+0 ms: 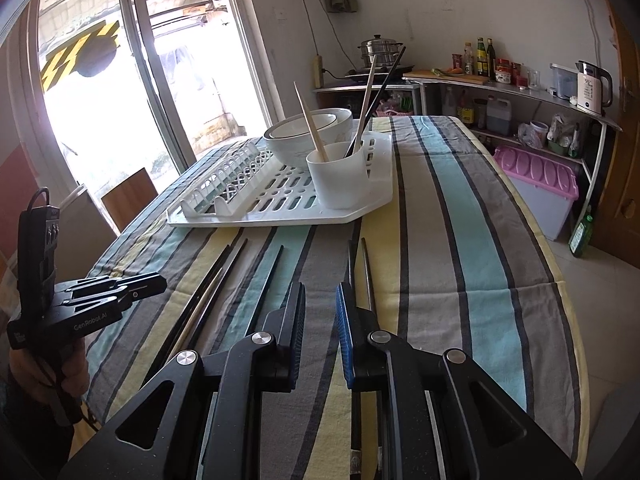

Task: Organize utensils
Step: 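Move both open tools back toward the remaining chopsticks on the table, then grasp a black chopstick with the left tool while the right tool grasps another black chopstick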

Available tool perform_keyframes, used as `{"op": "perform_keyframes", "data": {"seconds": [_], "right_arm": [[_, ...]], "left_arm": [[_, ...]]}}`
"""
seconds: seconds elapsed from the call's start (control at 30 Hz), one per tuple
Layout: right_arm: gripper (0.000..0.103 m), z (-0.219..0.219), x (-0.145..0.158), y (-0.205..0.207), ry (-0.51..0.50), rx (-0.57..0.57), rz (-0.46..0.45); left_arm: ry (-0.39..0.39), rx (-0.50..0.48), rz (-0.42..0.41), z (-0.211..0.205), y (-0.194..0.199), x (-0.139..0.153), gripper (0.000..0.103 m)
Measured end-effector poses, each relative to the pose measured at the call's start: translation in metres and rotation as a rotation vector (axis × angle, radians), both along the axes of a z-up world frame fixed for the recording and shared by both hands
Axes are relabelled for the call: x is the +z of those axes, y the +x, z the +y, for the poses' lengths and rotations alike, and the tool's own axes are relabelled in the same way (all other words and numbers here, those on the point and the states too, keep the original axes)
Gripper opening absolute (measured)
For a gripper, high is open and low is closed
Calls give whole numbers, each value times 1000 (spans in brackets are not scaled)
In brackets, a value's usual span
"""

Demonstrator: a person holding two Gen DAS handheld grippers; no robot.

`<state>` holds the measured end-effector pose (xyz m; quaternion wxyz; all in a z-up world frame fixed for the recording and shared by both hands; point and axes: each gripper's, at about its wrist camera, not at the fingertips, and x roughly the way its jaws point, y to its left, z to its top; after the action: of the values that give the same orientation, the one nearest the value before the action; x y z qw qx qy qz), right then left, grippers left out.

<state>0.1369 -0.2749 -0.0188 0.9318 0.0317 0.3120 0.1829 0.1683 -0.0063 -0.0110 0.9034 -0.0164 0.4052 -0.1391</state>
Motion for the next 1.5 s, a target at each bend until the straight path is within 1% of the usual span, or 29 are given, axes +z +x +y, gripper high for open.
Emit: {"op": "perform_keyframes", "data": {"seconds": [0.17, 0.43, 0.63, 0.87, 0.97, 1.27, 1.5], "right_arm": [[16, 9, -5, 16, -36, 27, 32], [16, 38, -10, 33, -42, 79, 67], [16, 39, -13, 52, -79, 64, 84], [16, 31, -19, 75, -151, 39, 102], [16, 32, -23, 85, -173, 44, 119], [16, 38, -37, 108, -234, 64, 174], [16, 44, -37, 113, -269, 62, 176]], "left_arm": [[11, -1, 24, -2, 18, -6, 8], [0, 0, 65, -3, 45, -14, 9], [11, -9, 86, -9, 61, -18, 10], [22, 4, 102, -8, 71, -25, 11], [23, 7, 98, -7, 75, -25, 14], [26, 4, 108, -8, 83, -26, 14], [73, 1, 126, -16, 84, -25, 15]]}}
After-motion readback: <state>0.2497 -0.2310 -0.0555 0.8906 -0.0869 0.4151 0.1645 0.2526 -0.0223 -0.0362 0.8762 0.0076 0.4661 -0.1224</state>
